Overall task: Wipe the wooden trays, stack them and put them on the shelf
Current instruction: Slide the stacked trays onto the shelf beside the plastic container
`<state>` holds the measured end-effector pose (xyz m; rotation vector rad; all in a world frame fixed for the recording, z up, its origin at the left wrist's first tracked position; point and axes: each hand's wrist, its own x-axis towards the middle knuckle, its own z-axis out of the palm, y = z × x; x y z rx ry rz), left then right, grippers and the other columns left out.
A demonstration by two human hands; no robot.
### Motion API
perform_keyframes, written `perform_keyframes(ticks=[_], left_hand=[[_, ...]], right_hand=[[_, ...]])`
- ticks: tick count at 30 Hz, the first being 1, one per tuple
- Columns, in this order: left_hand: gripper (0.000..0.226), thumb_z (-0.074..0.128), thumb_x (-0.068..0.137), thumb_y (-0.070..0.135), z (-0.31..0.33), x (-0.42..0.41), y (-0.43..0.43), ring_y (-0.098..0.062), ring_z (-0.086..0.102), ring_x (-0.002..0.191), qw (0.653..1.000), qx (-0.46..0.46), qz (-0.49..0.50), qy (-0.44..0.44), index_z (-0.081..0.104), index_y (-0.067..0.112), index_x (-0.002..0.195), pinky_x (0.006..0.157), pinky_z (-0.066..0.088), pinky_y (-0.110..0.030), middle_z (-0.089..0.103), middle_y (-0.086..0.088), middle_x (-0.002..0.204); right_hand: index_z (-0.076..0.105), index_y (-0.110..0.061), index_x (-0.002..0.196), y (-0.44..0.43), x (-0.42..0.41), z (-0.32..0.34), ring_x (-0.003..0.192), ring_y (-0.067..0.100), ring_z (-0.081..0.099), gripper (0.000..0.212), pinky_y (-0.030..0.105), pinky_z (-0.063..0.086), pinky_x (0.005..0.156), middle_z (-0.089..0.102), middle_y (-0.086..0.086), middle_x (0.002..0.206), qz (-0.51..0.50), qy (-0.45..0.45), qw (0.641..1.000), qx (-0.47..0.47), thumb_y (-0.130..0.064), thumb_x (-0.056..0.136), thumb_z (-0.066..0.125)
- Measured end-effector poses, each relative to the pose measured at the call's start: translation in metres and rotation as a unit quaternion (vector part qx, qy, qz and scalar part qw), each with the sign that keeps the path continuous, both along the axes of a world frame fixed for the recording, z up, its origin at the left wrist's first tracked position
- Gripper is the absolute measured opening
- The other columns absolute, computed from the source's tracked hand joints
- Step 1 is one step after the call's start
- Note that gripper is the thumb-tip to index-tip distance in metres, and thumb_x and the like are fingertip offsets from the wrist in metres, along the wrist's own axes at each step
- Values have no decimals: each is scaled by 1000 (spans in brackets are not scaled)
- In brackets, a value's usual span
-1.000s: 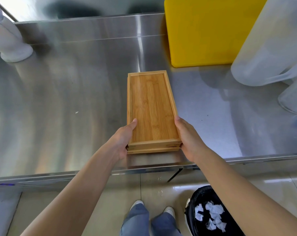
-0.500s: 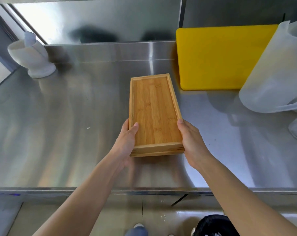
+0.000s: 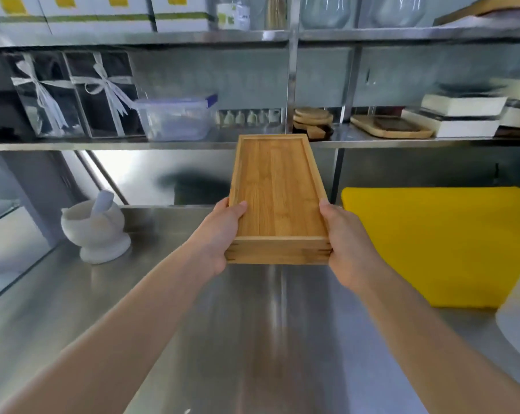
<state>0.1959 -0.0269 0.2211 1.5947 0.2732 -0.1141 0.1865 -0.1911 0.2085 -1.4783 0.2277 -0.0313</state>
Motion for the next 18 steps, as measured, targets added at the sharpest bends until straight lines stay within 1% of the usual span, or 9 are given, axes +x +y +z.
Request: perform_keyframes(ticks=[3, 5, 6, 8, 10, 13, 15, 16, 18], left_hand=[[34, 46, 96, 37, 30, 61, 22, -20, 58, 95, 1000, -13, 1, 0, 50, 24, 127, 82, 48, -39, 62, 1, 107], [32, 49, 95, 35, 49, 96, 31, -21, 59, 87, 1000, -21, -2, 12, 52, 18, 122, 70, 48, -37, 62, -2, 98], [31, 51, 95, 34, 57, 113, 35, -22, 59, 84, 999, -27, -2, 23, 53, 16, 119, 68, 48, -38, 62, -3, 96], [26, 54, 93, 33, 68, 144, 42, -24, 56, 79, 999, -27, 7, 41, 52, 14, 110, 72, 47, -41, 58, -6, 90], [27, 58, 91, 33, 74, 170, 46, -25, 51, 81, 998, -26, 18, 54, 46, 17, 110, 79, 45, -42, 51, -7, 87], [44, 61, 88, 35, 75, 213, 54, -29, 49, 98, 997, -29, 18, 64, 42, 19, 125, 90, 46, -46, 51, -9, 101], [47, 61, 88, 34, 72, 241, 59, -30, 49, 104, 997, -31, 24, 62, 41, 20, 128, 96, 45, -48, 50, -11, 112], [47, 61, 88, 34, 69, 255, 61, -30, 49, 104, 997, -30, 25, 63, 40, 19, 127, 96, 45, -48, 50, -11, 112], [42, 61, 88, 33, 65, 278, 65, -28, 48, 95, 998, -28, 23, 60, 40, 18, 122, 89, 46, -45, 49, -10, 100]], right_hand=[[49, -21, 124, 24, 62, 29, 105, 28, 56, 40, 49, 44, 98, 59, 7, 117, -24, 9, 1000, 17, -44, 93, 42], [51, -16, 118, 35, 101, 45, 103, 30, 57, 38, 49, 43, 99, 60, 9, 112, -38, 22, 999, 16, -43, 92, 44], [52, -15, 110, 38, 118, 52, 99, 29, 57, 31, 48, 43, 99, 61, 8, 105, -39, 23, 999, 16, -40, 93, 44], [49, -18, 90, 46, 148, 64, 85, 25, 55, 19, 44, 44, 95, 57, 5, 87, -49, 32, 998, 21, -35, 95, 43], [46, -20, 82, 52, 176, 74, 81, 24, 52, 19, 45, 43, 95, 53, 4, 82, -53, 41, 998, 21, -33, 95, 43], [46, -17, 86, 60, 219, 78, 83, 24, 51, 16, 45, 42, 94, 51, 4, 84, -52, 41, 997, 35, -31, 95, 46], [46, -17, 88, 64, 247, 73, 88, 25, 50, 15, 45, 41, 95, 51, 4, 87, -53, 42, 997, 33, -31, 94, 47], [47, -16, 96, 66, 261, 70, 93, 27, 50, 15, 46, 41, 97, 51, 5, 90, -50, 39, 997, 31, -31, 94, 46], [45, -16, 118, 69, 289, 63, 101, 29, 51, 28, 46, 42, 98, 53, 7, 100, -46, 34, 998, 30, -31, 94, 45]])
